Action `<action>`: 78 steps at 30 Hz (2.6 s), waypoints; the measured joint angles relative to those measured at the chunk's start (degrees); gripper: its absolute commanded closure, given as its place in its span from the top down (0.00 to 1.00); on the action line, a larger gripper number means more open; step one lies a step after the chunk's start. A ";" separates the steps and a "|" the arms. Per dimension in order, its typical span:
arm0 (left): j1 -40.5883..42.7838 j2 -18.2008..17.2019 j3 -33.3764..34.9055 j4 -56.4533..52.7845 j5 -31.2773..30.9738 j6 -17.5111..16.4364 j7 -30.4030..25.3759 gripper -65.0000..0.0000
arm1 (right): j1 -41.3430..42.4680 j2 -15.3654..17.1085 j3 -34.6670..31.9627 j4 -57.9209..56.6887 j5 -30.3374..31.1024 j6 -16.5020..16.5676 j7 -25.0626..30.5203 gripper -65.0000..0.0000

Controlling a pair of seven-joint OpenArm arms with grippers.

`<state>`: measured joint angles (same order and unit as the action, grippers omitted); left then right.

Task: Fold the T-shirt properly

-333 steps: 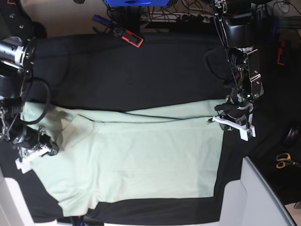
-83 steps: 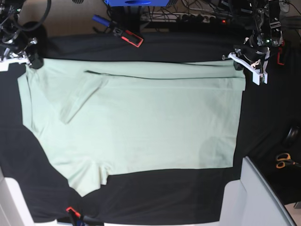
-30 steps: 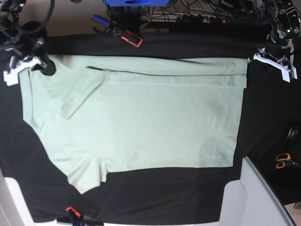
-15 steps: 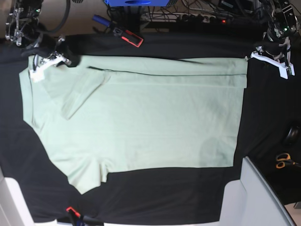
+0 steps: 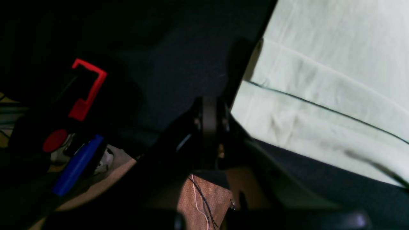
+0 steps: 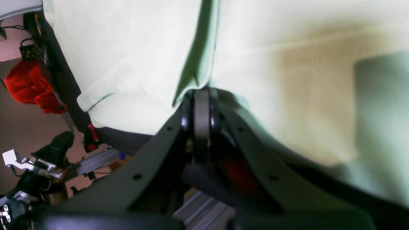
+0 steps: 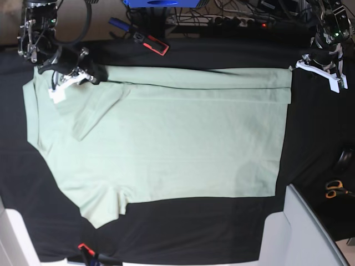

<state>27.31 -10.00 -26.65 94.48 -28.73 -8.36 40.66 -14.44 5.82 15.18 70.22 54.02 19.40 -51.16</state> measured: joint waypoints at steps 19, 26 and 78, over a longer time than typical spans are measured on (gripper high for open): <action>-0.17 0.02 0.00 0.00 -0.02 -0.02 0.00 0.00 | 6.69 -2.47 -0.15 -3.65 -0.42 -3.04 -1.84 0.00; -0.17 0.02 -0.04 0.00 -0.02 0.00 0.00 0.00 | 8.41 -2.54 -0.15 -5.14 -0.44 -3.06 -2.16 0.00; -0.11 0.00 -0.20 0.00 0.00 0.00 0.02 0.00 | 4.26 -7.08 -2.47 5.25 0.92 -23.41 -4.42 0.00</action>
<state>27.20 -10.00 -26.85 94.48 -28.73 -8.36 40.69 -10.17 -1.26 12.71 75.46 54.94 -4.01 -55.57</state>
